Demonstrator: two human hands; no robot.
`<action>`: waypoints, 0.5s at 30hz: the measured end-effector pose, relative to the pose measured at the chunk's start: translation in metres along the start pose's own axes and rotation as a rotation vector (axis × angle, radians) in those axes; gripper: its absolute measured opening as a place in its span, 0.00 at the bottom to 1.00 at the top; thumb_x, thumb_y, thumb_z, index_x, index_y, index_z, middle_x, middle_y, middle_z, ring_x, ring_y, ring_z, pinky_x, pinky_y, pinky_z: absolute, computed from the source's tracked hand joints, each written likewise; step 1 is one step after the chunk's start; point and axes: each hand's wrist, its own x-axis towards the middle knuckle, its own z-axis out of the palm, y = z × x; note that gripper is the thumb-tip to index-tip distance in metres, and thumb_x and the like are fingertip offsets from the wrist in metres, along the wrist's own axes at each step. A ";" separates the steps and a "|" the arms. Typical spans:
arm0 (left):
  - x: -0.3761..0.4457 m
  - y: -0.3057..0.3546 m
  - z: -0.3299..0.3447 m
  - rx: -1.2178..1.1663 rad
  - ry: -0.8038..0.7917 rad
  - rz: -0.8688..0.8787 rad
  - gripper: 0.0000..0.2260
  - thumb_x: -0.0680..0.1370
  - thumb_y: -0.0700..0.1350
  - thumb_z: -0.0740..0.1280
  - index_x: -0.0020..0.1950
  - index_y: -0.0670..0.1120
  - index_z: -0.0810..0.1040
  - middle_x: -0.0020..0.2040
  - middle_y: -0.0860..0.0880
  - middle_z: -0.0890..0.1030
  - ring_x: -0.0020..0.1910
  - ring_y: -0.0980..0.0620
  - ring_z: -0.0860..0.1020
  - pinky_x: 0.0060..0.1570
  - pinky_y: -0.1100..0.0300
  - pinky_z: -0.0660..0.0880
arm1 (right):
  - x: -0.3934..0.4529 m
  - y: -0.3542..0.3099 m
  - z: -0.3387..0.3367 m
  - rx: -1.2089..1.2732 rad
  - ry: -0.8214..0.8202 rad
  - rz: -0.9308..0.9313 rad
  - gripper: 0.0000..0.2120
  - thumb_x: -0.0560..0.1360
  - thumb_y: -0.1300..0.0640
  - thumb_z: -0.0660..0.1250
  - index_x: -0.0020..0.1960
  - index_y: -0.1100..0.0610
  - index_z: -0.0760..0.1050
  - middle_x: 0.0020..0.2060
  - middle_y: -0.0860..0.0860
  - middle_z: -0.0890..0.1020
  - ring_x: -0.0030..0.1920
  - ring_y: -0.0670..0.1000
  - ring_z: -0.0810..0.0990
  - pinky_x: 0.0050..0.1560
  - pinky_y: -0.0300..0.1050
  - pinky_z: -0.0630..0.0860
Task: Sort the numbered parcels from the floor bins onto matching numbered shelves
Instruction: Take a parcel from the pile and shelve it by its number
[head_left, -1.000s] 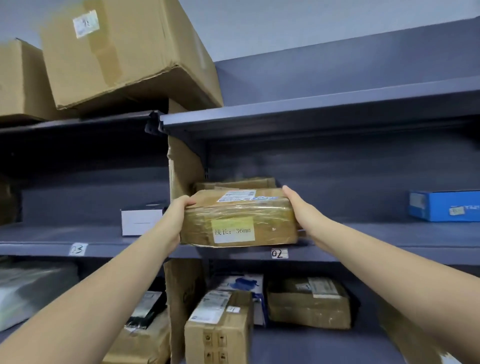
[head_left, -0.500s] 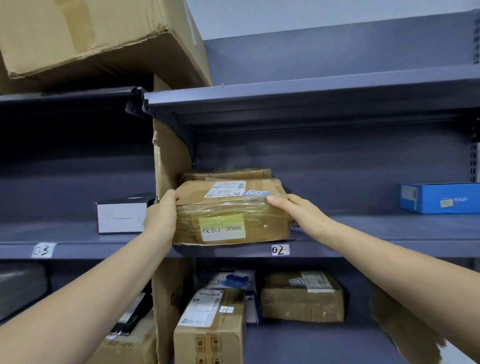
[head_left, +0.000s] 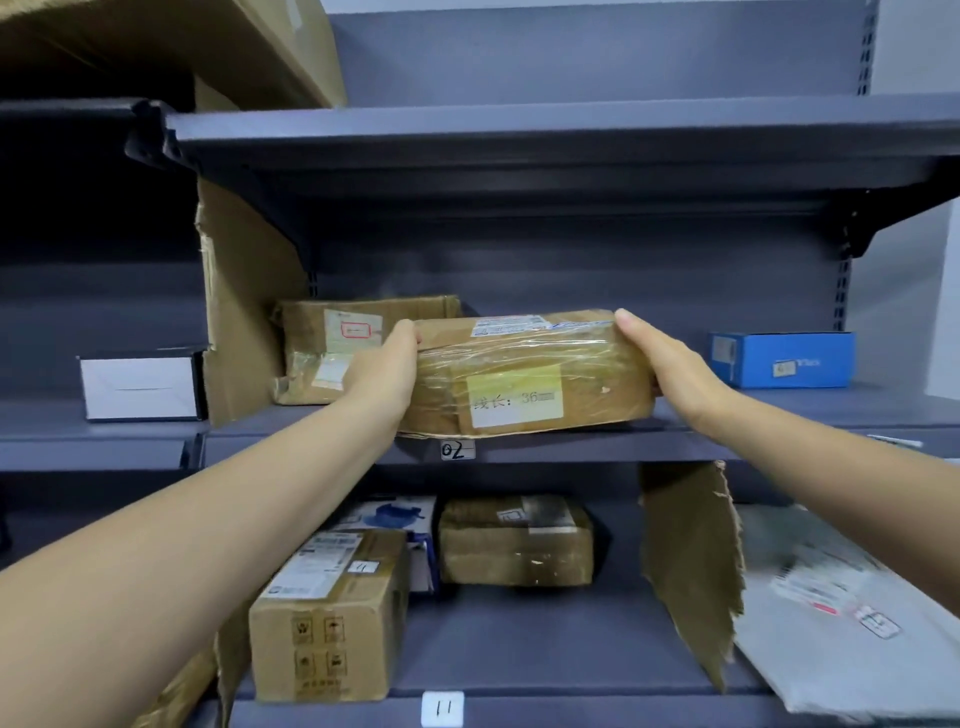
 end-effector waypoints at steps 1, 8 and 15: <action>-0.004 0.002 0.010 0.023 -0.019 0.005 0.25 0.68 0.60 0.58 0.55 0.46 0.78 0.50 0.46 0.82 0.49 0.44 0.79 0.56 0.48 0.76 | 0.001 0.003 -0.009 0.005 0.014 0.008 0.40 0.57 0.19 0.58 0.56 0.46 0.78 0.56 0.47 0.81 0.57 0.51 0.79 0.67 0.56 0.70; -0.001 0.008 0.069 0.063 -0.156 -0.017 0.21 0.76 0.56 0.62 0.60 0.42 0.72 0.54 0.45 0.77 0.49 0.47 0.75 0.44 0.56 0.70 | 0.021 0.019 -0.053 0.032 0.004 0.097 0.28 0.71 0.30 0.59 0.60 0.49 0.75 0.57 0.50 0.80 0.56 0.51 0.78 0.66 0.52 0.69; 0.030 0.006 0.085 0.132 -0.265 0.025 0.36 0.67 0.59 0.72 0.71 0.45 0.66 0.65 0.49 0.72 0.59 0.49 0.71 0.52 0.55 0.66 | 0.061 0.025 -0.042 0.161 -0.072 0.277 0.14 0.82 0.47 0.57 0.61 0.55 0.72 0.50 0.52 0.80 0.48 0.51 0.79 0.40 0.42 0.75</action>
